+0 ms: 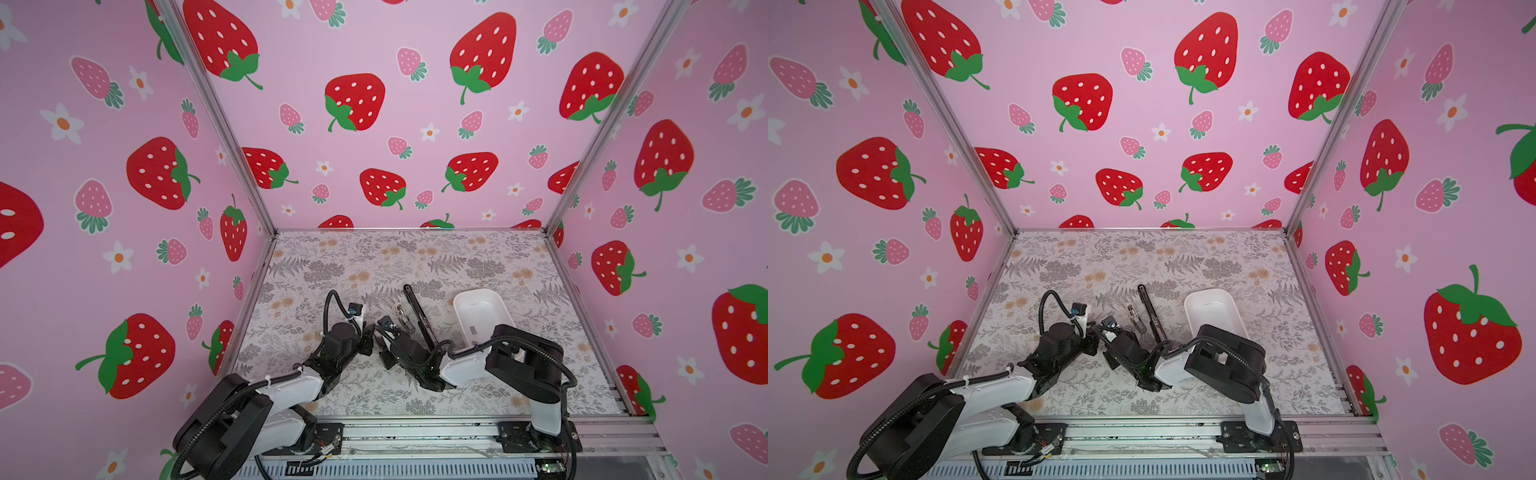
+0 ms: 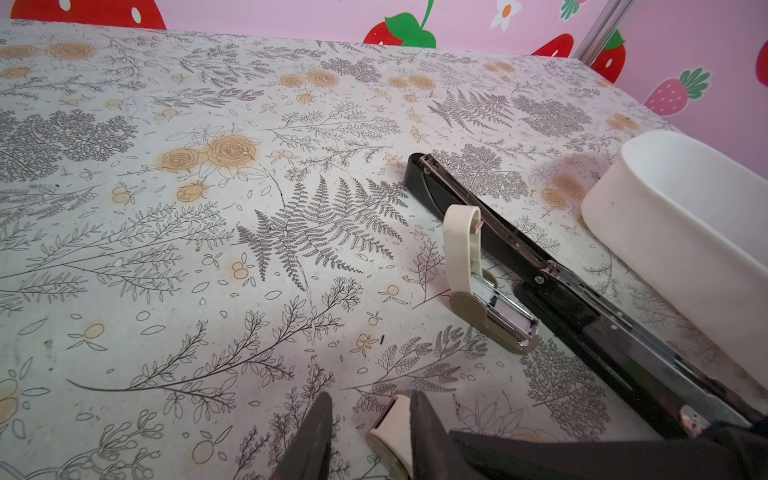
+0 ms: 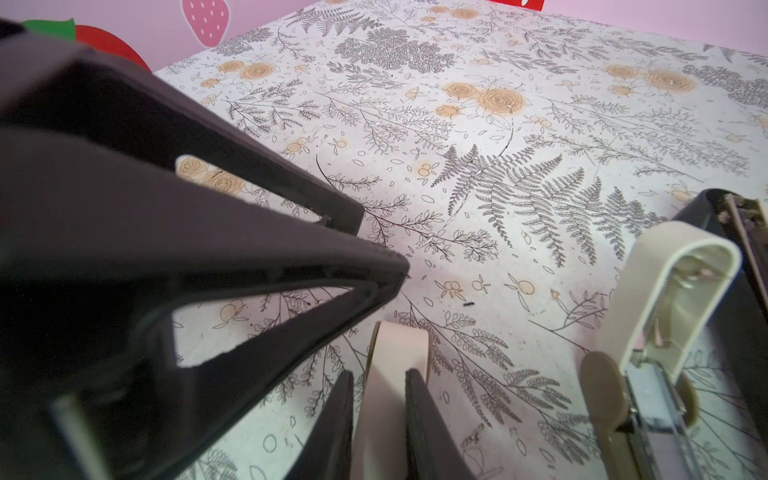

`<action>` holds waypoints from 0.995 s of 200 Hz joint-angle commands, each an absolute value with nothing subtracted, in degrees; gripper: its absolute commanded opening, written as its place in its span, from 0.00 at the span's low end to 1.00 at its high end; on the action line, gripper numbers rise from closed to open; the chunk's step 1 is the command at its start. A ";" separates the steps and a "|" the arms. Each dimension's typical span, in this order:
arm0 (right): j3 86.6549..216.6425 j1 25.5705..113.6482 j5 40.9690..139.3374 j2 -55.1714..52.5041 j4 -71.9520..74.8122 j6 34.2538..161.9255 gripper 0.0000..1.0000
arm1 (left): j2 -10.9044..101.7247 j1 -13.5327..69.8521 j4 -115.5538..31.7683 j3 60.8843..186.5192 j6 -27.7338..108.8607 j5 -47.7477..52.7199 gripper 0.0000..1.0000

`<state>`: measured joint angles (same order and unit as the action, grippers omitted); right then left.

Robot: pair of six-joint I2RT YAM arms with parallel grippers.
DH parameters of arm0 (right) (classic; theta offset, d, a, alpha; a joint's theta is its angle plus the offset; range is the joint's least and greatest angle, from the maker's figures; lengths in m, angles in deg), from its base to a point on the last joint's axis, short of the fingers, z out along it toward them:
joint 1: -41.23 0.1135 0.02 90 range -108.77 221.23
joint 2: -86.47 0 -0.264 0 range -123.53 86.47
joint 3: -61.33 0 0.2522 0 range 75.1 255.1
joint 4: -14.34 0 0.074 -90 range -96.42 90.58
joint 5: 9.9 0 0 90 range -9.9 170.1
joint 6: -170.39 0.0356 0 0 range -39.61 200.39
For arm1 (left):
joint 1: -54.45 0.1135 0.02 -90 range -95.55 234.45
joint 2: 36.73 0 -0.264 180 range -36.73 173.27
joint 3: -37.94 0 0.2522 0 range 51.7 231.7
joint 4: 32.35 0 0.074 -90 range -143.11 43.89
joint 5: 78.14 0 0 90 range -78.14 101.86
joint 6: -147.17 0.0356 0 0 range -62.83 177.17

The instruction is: Load the staples into the stapler

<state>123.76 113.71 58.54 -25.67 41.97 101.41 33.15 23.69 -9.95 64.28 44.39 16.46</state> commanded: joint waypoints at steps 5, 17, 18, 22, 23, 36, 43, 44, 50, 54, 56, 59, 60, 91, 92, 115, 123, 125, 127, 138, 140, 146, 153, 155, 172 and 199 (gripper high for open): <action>122.96 114.00 57.93 -28.90 37.73 102.62 0.24 | 33.83 23.42 -8.64 65.45 43.73 18.15 0.34; 122.74 114.00 57.89 -29.26 37.92 102.79 0.24 | 34.14 23.48 -8.68 65.59 43.68 18.36 0.34; 122.69 114.00 57.88 -29.27 37.93 102.80 0.24 | 34.17 23.45 -8.72 65.63 43.70 18.36 0.34; 122.60 114.00 57.80 -29.35 37.97 102.87 0.24 | 34.19 23.45 -8.70 65.70 43.68 18.44 0.34; 122.58 114.00 57.79 -29.32 38.00 102.83 0.24 | 34.24 23.44 -8.68 65.73 43.66 18.45 0.34; 122.31 114.00 57.78 -29.67 38.35 102.98 0.24 | 34.59 23.42 -8.66 65.81 43.56 18.37 0.34; 122.16 114.00 57.83 -29.85 38.50 103.06 0.24 | 34.72 23.47 -8.58 65.76 43.47 18.30 0.34; 122.14 114.00 57.85 -29.83 38.53 103.06 0.24 | 34.72 23.45 -8.63 65.76 43.42 18.28 0.34; 122.04 114.02 57.78 -30.11 38.63 103.13 0.24 | 34.81 23.46 -8.52 65.85 43.38 18.28 0.34; 121.99 114.02 57.78 -30.26 38.76 103.20 0.24 | 34.76 23.43 -8.57 65.78 43.39 18.34 0.34; 121.91 114.01 57.78 -30.36 38.80 103.23 0.24 | 34.80 23.42 -8.58 65.77 43.38 18.36 0.34; 121.86 114.08 57.78 -30.46 38.93 103.28 0.24 | 34.81 23.42 -8.54 65.78 43.40 18.40 0.34; 121.81 114.13 57.78 -30.53 39.00 103.31 0.24 | 34.81 23.42 -8.52 65.81 43.39 18.43 0.34; 121.90 114.09 57.45 -31.91 39.34 103.57 0.24 | 34.63 23.42 -8.62 65.76 43.38 18.80 0.34; 121.92 114.09 57.48 -31.92 39.34 103.58 0.24 | 34.63 23.47 -8.60 65.76 43.33 18.80 0.34; 121.68 114.09 57.43 -32.18 39.67 103.68 0.24 | 34.63 23.47 -8.64 65.81 43.33 18.89 0.34; 121.68 114.10 57.52 -32.06 39.65 103.66 0.24 | 34.61 23.44 -8.62 65.82 43.31 18.89 0.34; 121.68 114.09 57.56 -32.09 39.68 103.68 0.24 | 34.58 23.43 -8.61 65.82 43.33 18.89 0.34; 121.68 114.09 57.59 -32.09 39.69 103.68 0.24 | 34.62 23.47 -8.64 65.80 43.30 18.89 0.34; 121.68 114.09 57.56 -32.10 39.67 103.59 0.24 | 34.68 23.50 -8.54 65.80 43.28 18.88 0.34; 121.68 114.09 57.55 -32.12 39.69 103.59 0.24 | 34.69 23.49 -8.51 65.82 43.31 18.91 0.34; 121.68 114.09 57.43 -32.17 39.65 103.59 0.24 | 34.72 23.49 -8.52 65.78 43.33 18.97 0.34; 121.61 114.13 57.32 -32.27 39.69 103.67 0.24 | 34.72 23.42 -8.48 65.80 43.24 18.97 0.34; 121.60 114.10 57.33 -32.29 39.73 103.74 0.24 | 34.72 23.47 -8.49 65.82 43.32 18.97 0.34; 120.79 114.09 57.91 -32.93 40.88 104.24 0.24 | 34.89 23.40 -8.32 65.76 43.28 18.98 0.34; 120.29 114.09 57.44 -34.27 41.31 104.60 0.24 | 35.25 23.40 -7.88 65.74 43.19 18.98 0.34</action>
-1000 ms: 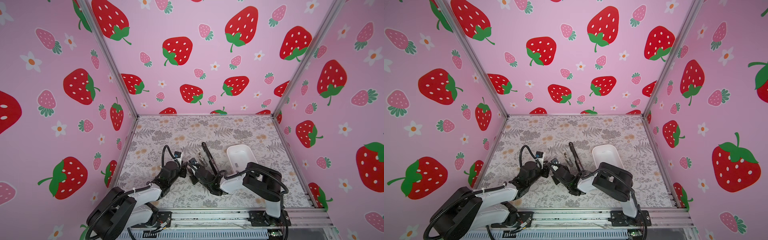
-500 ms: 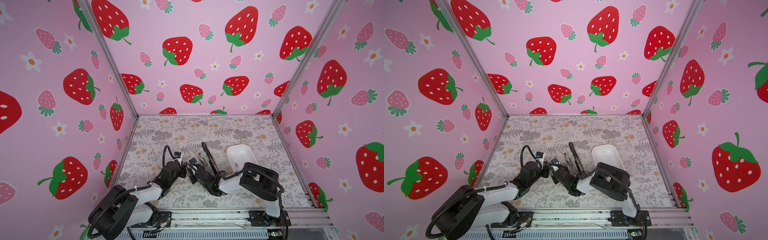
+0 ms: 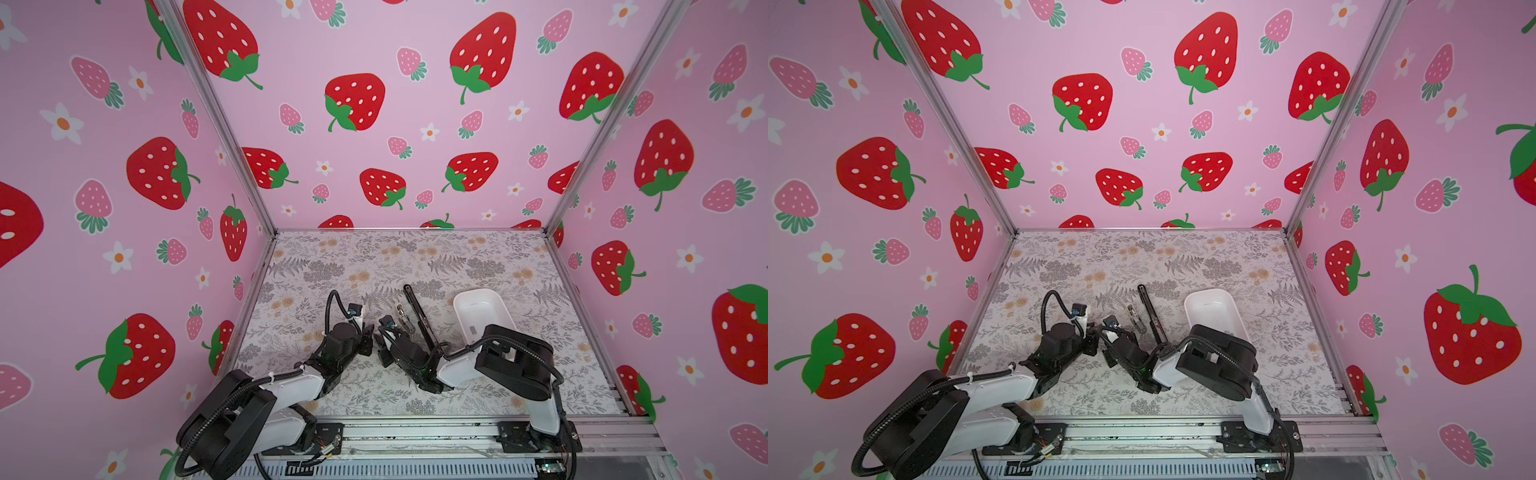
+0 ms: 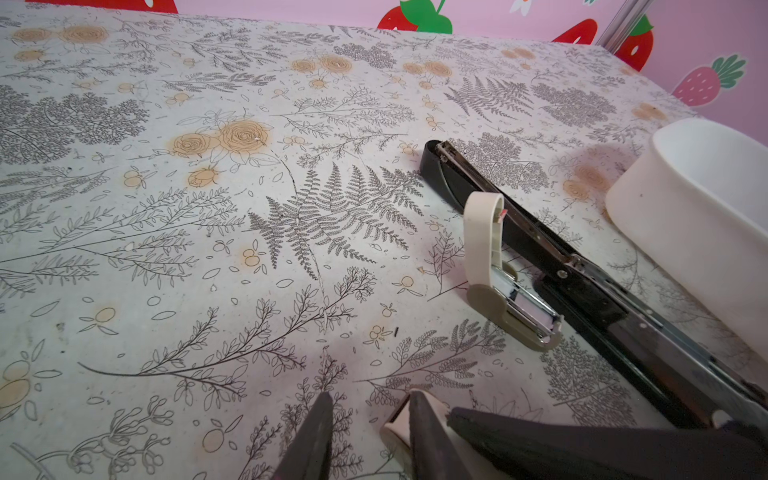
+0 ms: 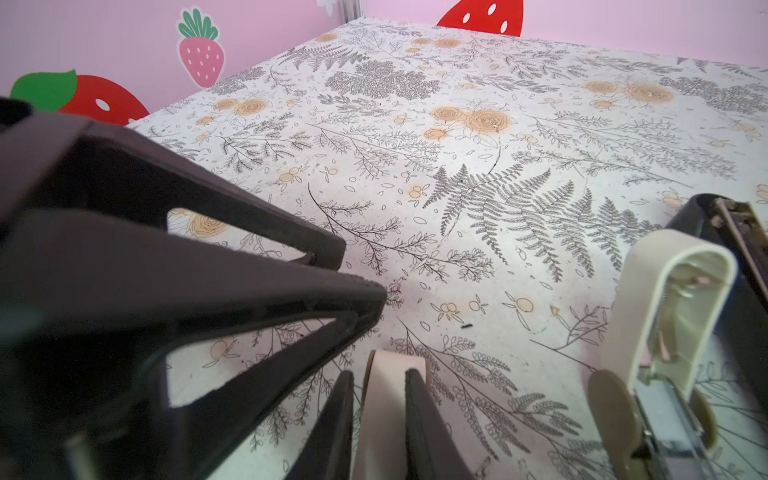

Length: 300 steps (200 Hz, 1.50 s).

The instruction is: Load the staples into the stapler

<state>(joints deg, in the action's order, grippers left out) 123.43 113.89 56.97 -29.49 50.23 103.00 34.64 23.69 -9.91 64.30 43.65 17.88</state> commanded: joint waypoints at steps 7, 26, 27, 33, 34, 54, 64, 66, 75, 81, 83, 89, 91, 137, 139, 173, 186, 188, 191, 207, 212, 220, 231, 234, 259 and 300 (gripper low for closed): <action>120.19 114.10 57.44 -34.38 41.35 104.72 0.24 | 35.34 23.47 -7.79 65.69 43.14 18.97 0.34; 119.42 114.09 57.89 -35.02 42.79 105.17 0.24 | 35.58 23.45 -7.50 65.70 43.11 18.89 0.34; 119.36 114.09 57.92 -35.01 42.82 105.22 0.24 | 35.55 23.44 -7.47 65.73 43.11 18.89 0.34; 119.14 114.09 57.87 -35.09 43.12 105.30 0.24 | 35.60 23.47 -7.53 65.74 43.11 18.94 0.34; 119.09 114.09 57.82 -35.09 43.16 105.33 0.24 | 35.60 23.45 -7.53 65.71 43.15 18.96 0.34; 118.56 114.10 57.69 -34.68 43.47 105.20 0.24 | 35.69 23.44 -7.23 65.59 43.13 19.24 0.34; 118.24 114.17 58.06 -34.64 43.83 105.09 0.24 | 35.85 23.43 -7.10 65.64 43.09 19.20 0.34; 118.12 114.17 58.04 -34.65 44.04 105.06 0.24 | 35.86 23.43 -7.07 65.62 43.10 19.23 0.34; 117.59 114.41 58.09 -34.72 44.71 105.24 0.24 | 36.03 23.43 -6.95 65.63 43.07 19.20 0.34; 117.17 114.52 58.04 -34.89 45.27 105.33 0.24 | 36.11 23.45 -6.89 65.60 43.11 19.24 0.34; 117.06 114.59 58.04 -34.97 45.39 105.32 0.24 | 36.19 23.43 -6.80 65.66 43.15 19.24 0.34; 116.79 114.70 58.05 -35.09 45.73 105.38 0.24 | 36.38 23.49 -6.64 65.67 43.11 19.24 0.34; 116.70 114.77 58.09 -35.20 45.88 105.43 0.24 | 36.45 23.48 -6.54 65.61 43.15 19.24 0.34; 117.00 114.88 57.07 -37.28 45.94 105.70 0.24 | 39.16 23.47 -5.00 66.13 42.92 18.59 0.33; 117.13 114.88 57.07 -37.37 45.89 105.68 0.24 | 39.30 23.43 -4.81 66.12 42.91 18.55 0.33; 118.23 114.66 56.90 -37.60 44.60 105.86 0.24 | 40.86 23.45 -4.01 66.42 43.02 18.80 0.33; 118.58 114.53 56.99 -35.82 43.51 105.53 0.24 | 41.05 23.43 -3.86 66.53 42.89 18.72 0.33; 118.71 114.53 56.94 -35.51 43.24 105.46 0.24 | 41.05 23.47 -3.91 66.48 42.79 18.67 0.33; 118.83 114.57 56.95 -34.91 42.85 105.30 0.24 | 40.95 23.45 -3.95 66.49 42.83 18.52 0.33; 120.18 114.44 56.46 -31.82 40.56 103.78 0.24 | 40.57 23.42 -4.17 66.50 42.58 18.19 0.33; 120.91 114.48 56.26 -31.01 39.54 103.32 0.25 | 40.36 23.43 -4.27 66.54 42.59 18.10 0.33; 121.96 114.35 56.19 -29.97 38.29 102.54 0.25 | 40.10 23.45 -4.43 66.40 42.59 18.18 0.33; 123.33 114.18 56.02 -28.86 36.89 101.79 0.25 | 39.83 23.42 -4.66 66.46 42.66 18.35 0.33; 123.68 114.11 56.02 -28.58 36.54 101.63 0.25 | 39.74 23.42 -4.71 66.39 42.68 18.43 0.33; 125.25 113.94 55.69 -26.64 34.64 100.57 0.26 | 39.88 23.49 -4.71 66.43 42.91 18.62 0.33; 125.40 113.87 55.41 -23.34 33.63 99.81 0.28 | 40.83 23.47 -4.36 66.86 43.10 18.27 0.33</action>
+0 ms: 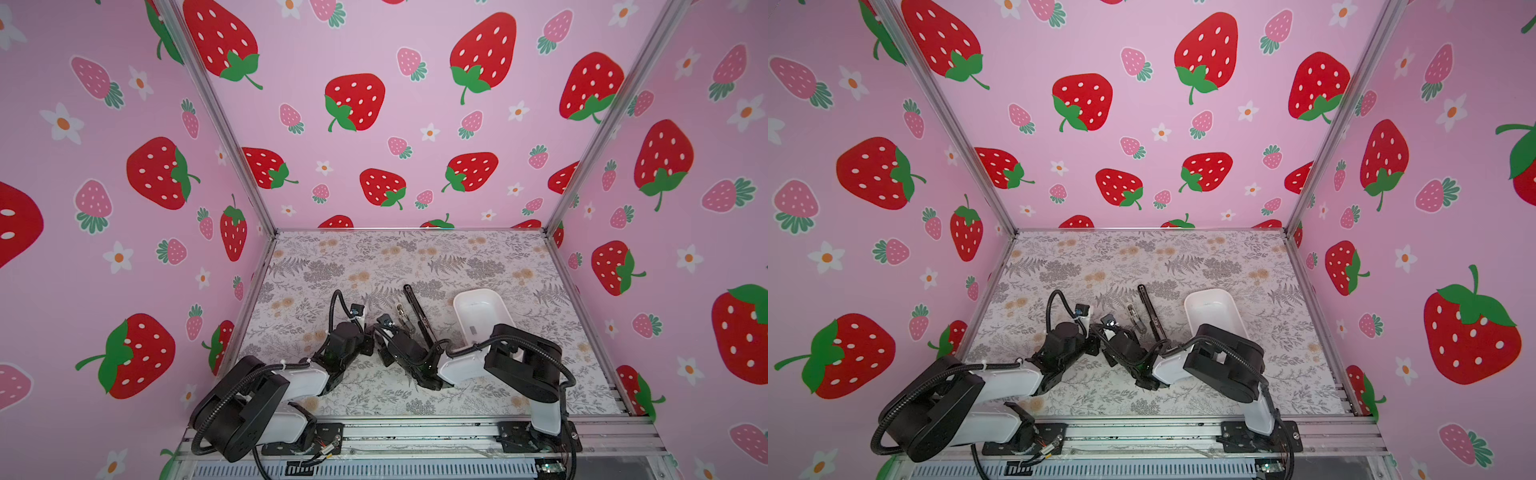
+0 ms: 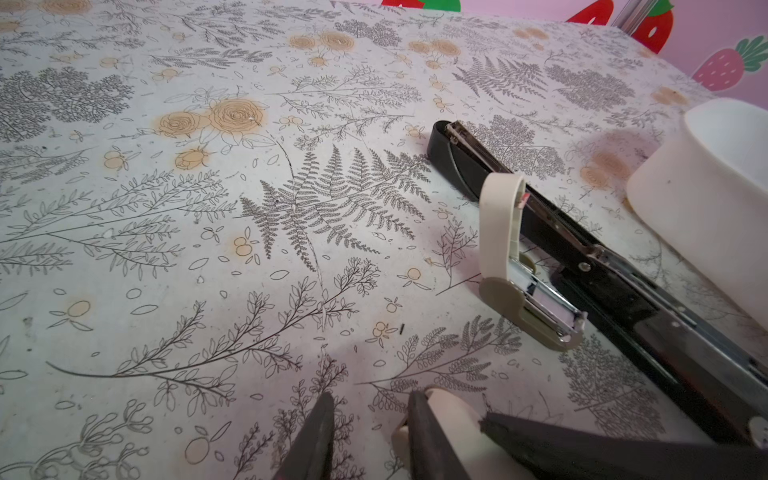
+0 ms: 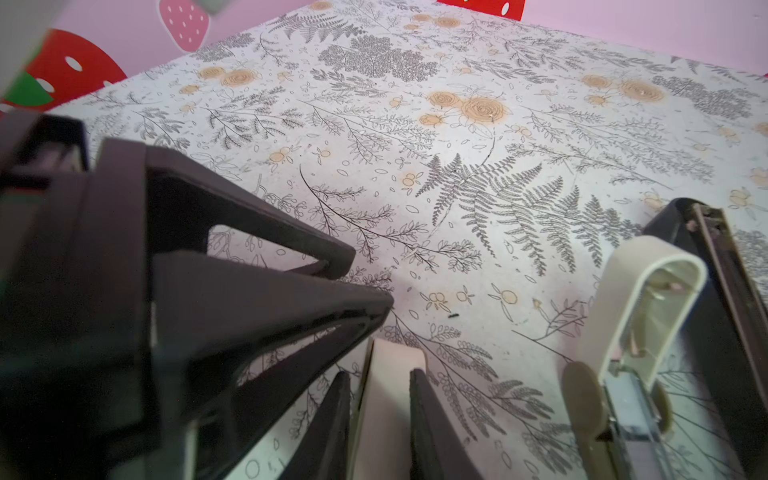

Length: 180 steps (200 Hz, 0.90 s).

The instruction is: Load the staples into the stapler

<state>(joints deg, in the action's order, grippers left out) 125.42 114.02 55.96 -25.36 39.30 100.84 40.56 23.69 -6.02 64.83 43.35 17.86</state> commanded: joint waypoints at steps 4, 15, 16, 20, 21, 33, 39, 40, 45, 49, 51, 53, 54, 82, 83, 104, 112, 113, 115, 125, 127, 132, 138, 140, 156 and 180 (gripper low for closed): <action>125.37 113.83 55.52 -23.16 33.63 99.81 0.29 | 40.87 23.43 -4.36 66.86 42.96 18.27 0.33; 125.17 113.82 55.74 -23.28 33.71 99.99 0.29 | 40.83 23.47 -4.36 66.86 42.93 18.27 0.33; 125.18 113.82 55.75 -23.29 33.71 100.03 0.29 | 40.85 23.49 -4.36 66.84 42.93 18.27 0.33; 125.11 113.82 55.88 -23.39 33.80 100.12 0.29 | 40.86 23.45 -4.32 66.86 42.99 18.27 0.33; 125.11 113.82 55.95 -23.48 33.84 100.14 0.29 | 40.87 23.44 -4.30 66.89 43.01 18.27 0.33; 124.80 113.83 56.36 -24.47 34.40 100.63 0.28 | 40.85 23.44 -4.36 66.83 43.04 18.36 0.33; 124.53 113.82 56.52 -25.12 34.86 100.93 0.28 | 40.92 23.43 -4.36 66.86 43.07 18.36 0.33; 124.46 113.82 56.53 -25.18 34.95 101.03 0.28 | 40.94 23.42 -4.36 66.84 43.05 18.36 0.33; 124.14 113.82 56.69 -25.79 35.45 101.41 0.28 | 40.96 23.47 -4.36 66.84 43.05 18.36 0.33; 123.79 113.82 56.75 -26.21 35.89 101.67 0.27 | 41.04 23.43 -4.36 66.90 43.02 18.40 0.33; 123.59 113.82 56.79 -26.52 36.06 101.77 0.27 | 41.05 23.47 -4.36 66.84 43.02 18.44 0.33; 123.41 113.87 56.87 -26.75 36.39 101.86 0.27 | 41.05 23.44 -4.36 66.82 43.02 18.45 0.33; 123.29 113.85 56.93 -26.87 36.50 101.89 0.27 | 41.05 23.47 -4.32 66.82 42.98 18.45 0.33; 120.48 114.00 57.43 -30.75 40.01 103.49 0.26 | 41.04 23.42 -4.12 66.64 43.01 18.88 0.33; 120.42 114.00 57.43 -30.90 40.11 103.54 0.26 | 41.00 23.47 -4.07 66.60 42.97 18.88 0.33; 119.66 114.04 57.72 -32.70 41.33 104.29 0.26 | 41.13 23.42 -3.84 66.39 42.79 19.30 0.33; 119.66 114.15 57.78 -32.98 41.44 104.25 0.25 | 41.20 23.43 -3.66 66.41 42.61 19.56 0.33; 119.66 114.16 57.82 -33.07 41.44 104.27 0.25 | 41.21 23.43 -3.66 66.39 42.55 19.58 0.33; 119.66 114.26 57.85 -33.17 41.51 104.22 0.25 | 41.22 23.45 -3.66 66.38 42.53 19.63 0.33; 119.89 114.48 57.78 -33.69 41.53 103.96 0.25 | 41.26 23.49 -3.44 66.33 42.39 19.72 0.33; 119.98 114.52 57.69 -33.75 41.49 103.95 0.25 | 41.26 23.50 -3.34 66.32 42.38 19.71 0.33; 120.21 114.66 57.52 -34.06 41.24 103.94 0.25 | 41.26 23.43 -3.31 66.23 42.29 19.78 0.33; 120.42 114.70 57.41 -34.56 41.01 103.94 0.25 | 41.22 23.42 -3.20 66.20 42.09 20.01 0.33; 120.44 114.70 57.36 -34.71 40.90 104.03 0.25 | 41.23 23.42 -3.15 66.27 42.06 20.02 0.33; 120.56 114.79 56.89 -36.04 40.75 104.34 0.24 | 41.38 23.51 -3.05 66.25 41.67 20.58 0.33; 119.77 114.83 54.86 -37.52 40.11 104.90 0.23 | 41.98 23.66 -3.10 66.40 41.03 21.56 0.32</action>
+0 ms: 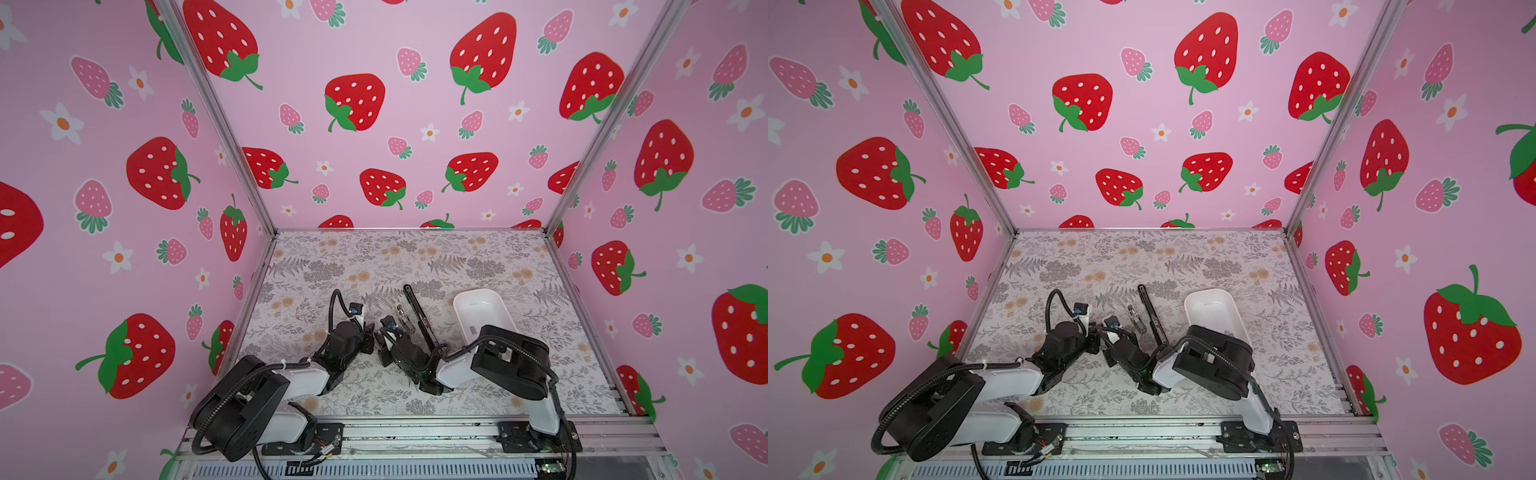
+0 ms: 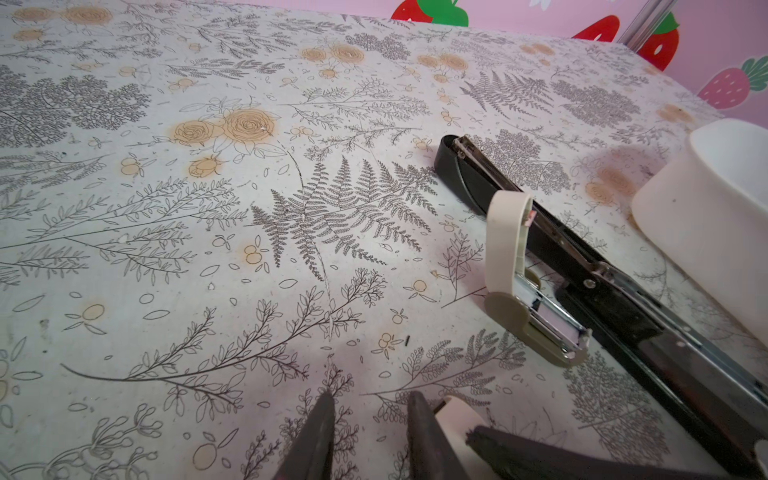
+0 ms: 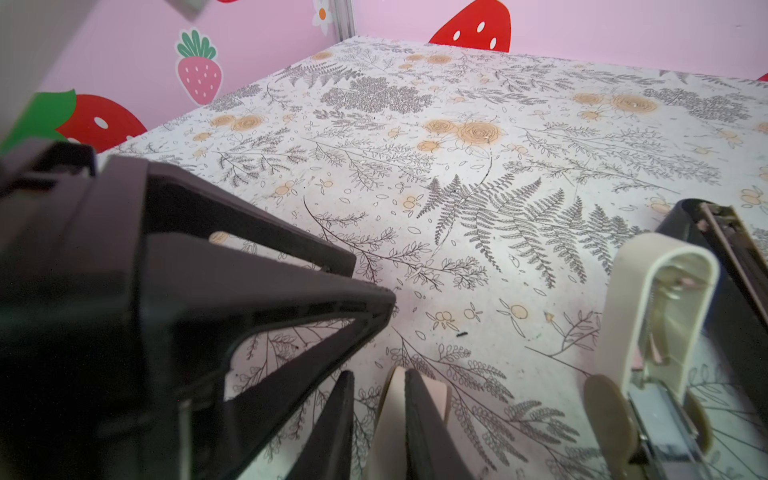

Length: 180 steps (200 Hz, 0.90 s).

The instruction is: Load the staples into the stapler

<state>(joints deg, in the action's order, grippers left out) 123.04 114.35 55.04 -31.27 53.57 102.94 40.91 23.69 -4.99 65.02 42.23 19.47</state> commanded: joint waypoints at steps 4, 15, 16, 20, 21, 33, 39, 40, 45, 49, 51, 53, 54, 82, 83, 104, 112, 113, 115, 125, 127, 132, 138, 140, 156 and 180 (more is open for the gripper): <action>119.53 114.85 54.44 -37.73 40.05 104.99 0.22 | 42.16 23.77 -3.12 66.49 40.77 21.59 0.33; 119.01 114.83 53.35 -38.05 40.00 104.91 0.22 | 42.57 23.94 -3.09 66.68 40.36 21.70 0.32; 118.98 114.85 53.28 -38.06 40.02 104.91 0.22 | 42.56 23.95 -3.07 66.66 40.28 21.70 0.32; 118.81 114.86 52.97 -38.13 40.04 104.83 0.22 | 42.70 24.03 -3.13 66.72 40.00 21.70 0.32; 118.79 114.87 52.91 -38.15 40.04 104.83 0.22 | 42.75 24.04 -3.13 66.72 40.01 21.70 0.32; 118.69 114.83 52.34 -38.49 40.34 104.67 0.22 | 43.14 24.29 -3.10 66.92 39.29 21.64 0.32; 118.60 114.88 52.31 -38.63 40.60 104.64 0.22 | 43.24 24.39 -3.00 66.94 39.03 21.49 0.32; 118.60 114.83 52.32 -38.62 40.67 104.64 0.22 | 43.25 24.39 -3.03 66.93 38.96 21.47 0.32; 118.45 114.81 52.49 -38.77 41.01 104.65 0.22 | 43.33 24.54 -2.98 66.95 38.82 21.39 0.32; 118.37 114.87 52.59 -38.69 41.32 104.65 0.22 | 43.34 24.61 -2.97 66.99 38.69 21.31 0.32; 118.24 114.88 52.66 -38.64 41.42 104.65 0.22 | 43.34 24.58 -3.03 66.93 38.66 21.34 0.32; 118.18 114.88 52.78 -38.57 41.55 104.65 0.22 | 43.34 24.59 -3.00 66.91 38.63 21.28 0.32; 118.13 114.83 52.82 -38.50 41.63 104.65 0.22 | 43.34 24.58 -2.98 66.91 38.59 21.32 0.32; 118.34 114.79 55.11 -34.05 41.00 102.45 0.23 | 43.42 25.20 -3.01 66.96 38.19 20.91 0.32; 118.47 114.79 55.17 -33.78 40.87 102.36 0.23 | 43.42 25.19 -2.98 66.98 38.23 20.87 0.32; 120.00 114.68 55.45 -29.53 37.77 100.69 0.30 | 43.42 25.62 -2.99 66.98 37.92 20.35 0.32; 121.31 114.62 55.55 -28.64 35.48 100.18 0.32 | 43.42 25.80 -3.00 66.89 37.93 20.14 0.32; 121.45 114.62 55.52 -28.52 35.12 100.13 0.32 | 43.42 25.80 -2.98 66.90 37.93 20.13 0.32; 121.82 114.62 55.39 -28.32 34.59 100.07 0.32 | 43.42 25.84 -2.99 66.86 37.92 20.10 0.32; 123.12 114.62 54.90 -27.66 32.67 99.99 0.32 | 43.42 26.02 -3.01 66.90 37.90 19.99 0.32; 123.27 114.62 54.88 -27.58 32.53 99.92 0.32 | 43.42 25.98 -3.04 66.88 37.92 19.96 0.32; 123.49 114.62 54.79 -27.26 32.29 99.82 0.33 | 43.41 26.22 -3.02 66.89 37.97 19.90 0.32; 123.74 114.62 54.56 -27.09 32.14 99.71 0.32 | 43.42 26.31 -2.96 66.90 37.94 19.73 0.32; 123.82 114.62 54.55 -27.09 32.03 99.72 0.32 | 43.42 26.32 -2.89 66.91 37.90 19.69 0.32; 124.63 114.44 54.60 -27.25 31.04 99.47 0.32 | 43.58 26.54 -2.68 66.98 37.83 19.20 0.32; 125.28 114.35 55.77 -27.88 31.20 98.30 0.32 | 44.20 27.02 -2.17 67.08 37.66 18.47 0.32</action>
<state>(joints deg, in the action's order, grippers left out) 124.74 114.24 53.97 -26.65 38.01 99.79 42.99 26.44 -4.27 65.15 38.71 19.43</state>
